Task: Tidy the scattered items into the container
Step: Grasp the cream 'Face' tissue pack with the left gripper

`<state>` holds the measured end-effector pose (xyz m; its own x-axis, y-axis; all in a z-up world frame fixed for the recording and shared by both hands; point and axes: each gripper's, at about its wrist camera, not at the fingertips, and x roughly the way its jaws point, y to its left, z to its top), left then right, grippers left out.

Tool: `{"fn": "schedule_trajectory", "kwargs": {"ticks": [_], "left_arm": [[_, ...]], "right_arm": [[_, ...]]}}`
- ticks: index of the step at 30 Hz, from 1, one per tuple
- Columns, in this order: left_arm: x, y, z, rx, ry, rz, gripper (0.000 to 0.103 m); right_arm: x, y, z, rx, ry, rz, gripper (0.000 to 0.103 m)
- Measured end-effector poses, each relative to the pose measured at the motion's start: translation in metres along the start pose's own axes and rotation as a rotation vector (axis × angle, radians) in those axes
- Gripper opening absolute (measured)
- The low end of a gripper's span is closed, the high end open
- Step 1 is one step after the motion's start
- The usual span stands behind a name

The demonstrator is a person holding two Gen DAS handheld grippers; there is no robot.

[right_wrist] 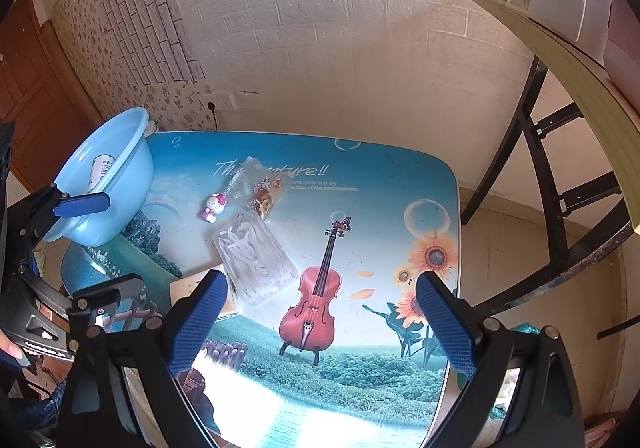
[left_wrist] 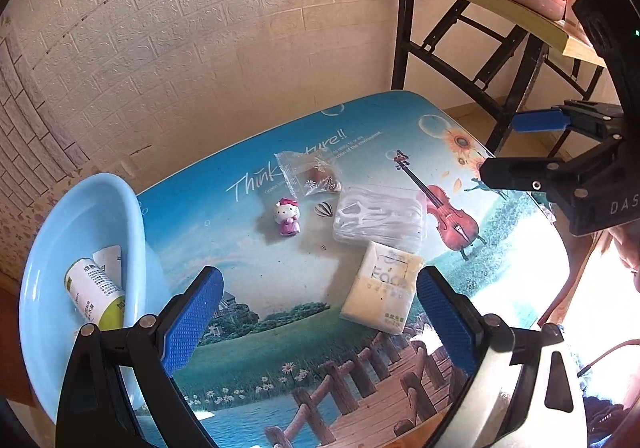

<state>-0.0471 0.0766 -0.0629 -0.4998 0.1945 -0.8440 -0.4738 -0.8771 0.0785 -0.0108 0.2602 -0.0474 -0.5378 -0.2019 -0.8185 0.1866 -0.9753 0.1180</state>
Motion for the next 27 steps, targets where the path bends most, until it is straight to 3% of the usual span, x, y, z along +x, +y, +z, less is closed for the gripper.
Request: {"fn": "schedule_trajectory", "kwargs": {"ticks": [10,21,27], "left_arm": [[0.037,-0.021,-0.009,0.041,0.043,-0.047,0.096],[0.054,-0.030,-0.015,0.095,0.062,-0.104,0.071],[0.061,-0.028,-0.018,0.108,0.073,-0.137,0.063]], "right_arm": [[0.009,-0.003,-0.001,0.009,0.021,-0.001,0.097],[0.022,-0.004,-0.004,0.000,0.055,0.005,0.097],[0.031,-0.001,-0.003,-0.013,0.071,0.016,0.097]]}}
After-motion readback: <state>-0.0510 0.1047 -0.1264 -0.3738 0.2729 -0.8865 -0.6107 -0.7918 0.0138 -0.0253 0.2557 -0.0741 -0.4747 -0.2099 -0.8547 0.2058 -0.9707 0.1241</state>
